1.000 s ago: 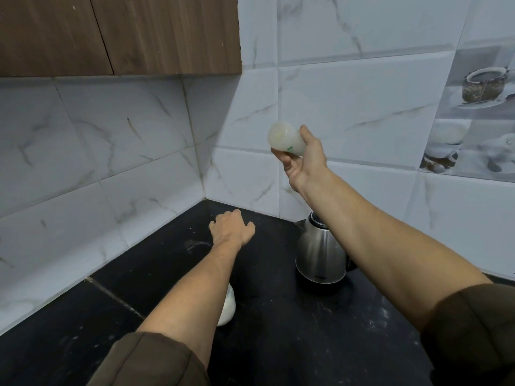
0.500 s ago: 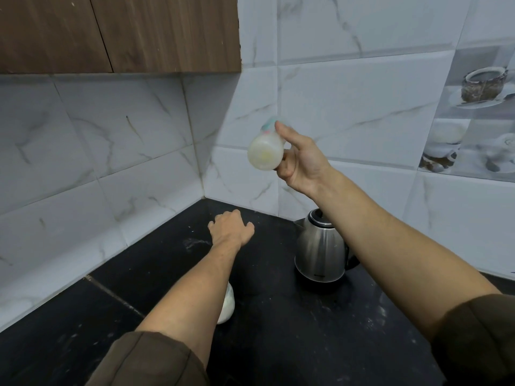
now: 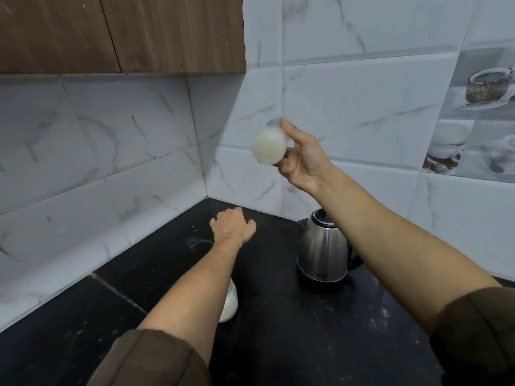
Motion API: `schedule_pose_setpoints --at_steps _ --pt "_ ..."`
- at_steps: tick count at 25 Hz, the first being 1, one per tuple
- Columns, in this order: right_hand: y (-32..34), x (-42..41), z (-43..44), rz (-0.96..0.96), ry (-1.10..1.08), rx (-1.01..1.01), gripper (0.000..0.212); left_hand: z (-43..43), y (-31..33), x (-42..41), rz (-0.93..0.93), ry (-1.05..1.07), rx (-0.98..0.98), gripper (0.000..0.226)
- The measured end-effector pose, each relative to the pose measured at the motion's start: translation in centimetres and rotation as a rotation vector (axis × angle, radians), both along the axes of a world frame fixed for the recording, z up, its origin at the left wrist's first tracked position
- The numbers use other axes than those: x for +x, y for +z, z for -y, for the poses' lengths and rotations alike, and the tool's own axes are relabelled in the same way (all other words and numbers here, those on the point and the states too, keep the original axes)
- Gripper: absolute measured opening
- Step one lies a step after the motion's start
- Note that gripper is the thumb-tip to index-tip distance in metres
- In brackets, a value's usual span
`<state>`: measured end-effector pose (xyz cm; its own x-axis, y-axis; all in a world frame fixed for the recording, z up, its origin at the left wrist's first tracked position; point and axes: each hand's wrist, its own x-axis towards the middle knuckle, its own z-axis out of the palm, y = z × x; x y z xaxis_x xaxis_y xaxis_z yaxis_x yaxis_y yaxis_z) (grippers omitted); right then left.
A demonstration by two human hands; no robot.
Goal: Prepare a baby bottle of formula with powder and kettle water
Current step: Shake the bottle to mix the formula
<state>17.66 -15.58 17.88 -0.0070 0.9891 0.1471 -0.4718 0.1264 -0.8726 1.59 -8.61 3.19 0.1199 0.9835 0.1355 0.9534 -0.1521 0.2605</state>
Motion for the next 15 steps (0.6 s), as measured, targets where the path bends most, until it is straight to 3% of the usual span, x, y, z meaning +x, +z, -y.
schedule_pose_setpoints --at_steps 3,5,8,13,15 --pt "-0.2 0.4 -0.7 -0.204 -0.197 -0.189 0.039 0.0 -0.2 -0.4 -0.001 0.014 -0.003 0.051" --pt "-0.3 0.2 -0.2 -0.083 -0.123 -0.158 0.039 0.0 -0.2 -0.4 -0.004 0.013 -0.009 0.051" --pt "-0.7 -0.6 0.8 0.183 0.013 0.063 0.037 0.0 0.0 -0.1 -0.013 0.002 -0.006 0.052" --pt "-0.9 0.7 -1.6 -0.178 -0.278 -0.113 0.063 -0.1 0.1 -0.1 -0.006 -0.001 0.011 0.052" --pt "-0.8 0.6 -1.0 -0.013 -0.248 -0.076 0.069 -0.2 -0.1 -0.2 -0.011 0.005 0.002 0.052"
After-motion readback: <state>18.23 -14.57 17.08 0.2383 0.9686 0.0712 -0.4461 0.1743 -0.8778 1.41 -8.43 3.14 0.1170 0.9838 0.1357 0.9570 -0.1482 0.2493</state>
